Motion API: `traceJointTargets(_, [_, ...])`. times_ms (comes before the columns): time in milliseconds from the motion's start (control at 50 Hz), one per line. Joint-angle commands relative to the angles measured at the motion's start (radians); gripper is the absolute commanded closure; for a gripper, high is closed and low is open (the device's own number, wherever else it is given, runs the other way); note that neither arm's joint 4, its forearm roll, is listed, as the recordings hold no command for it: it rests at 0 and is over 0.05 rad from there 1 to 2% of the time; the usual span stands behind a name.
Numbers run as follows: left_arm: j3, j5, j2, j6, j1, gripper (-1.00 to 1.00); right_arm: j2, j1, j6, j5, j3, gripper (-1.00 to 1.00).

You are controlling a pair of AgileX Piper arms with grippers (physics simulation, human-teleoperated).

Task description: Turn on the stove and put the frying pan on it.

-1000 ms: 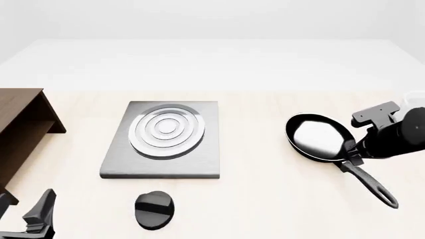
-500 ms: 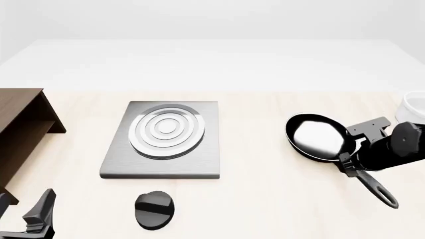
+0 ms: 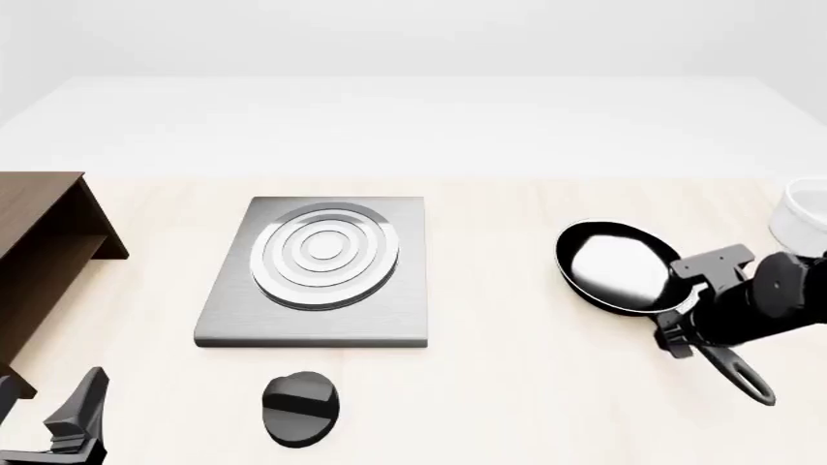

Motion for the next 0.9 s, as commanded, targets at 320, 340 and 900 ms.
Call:
traceJointTargets(320, [0.0,-0.001,0.0,0.0,-0.001,-1.0,0.049,-0.017,0.01,-0.034,0.02,-1.0])
traceJointTargets(340, [0.0,-0.002,0.0,0.0,0.0,-1.0,0.05,-0.019,0.007,-0.035,0.02,-1.0])
traceJointTargets(900, [0.0,-0.003,0.0,0.001,-0.003,-1.0,-0.135,0.078,0.081,0.113,-0.007,1.0])
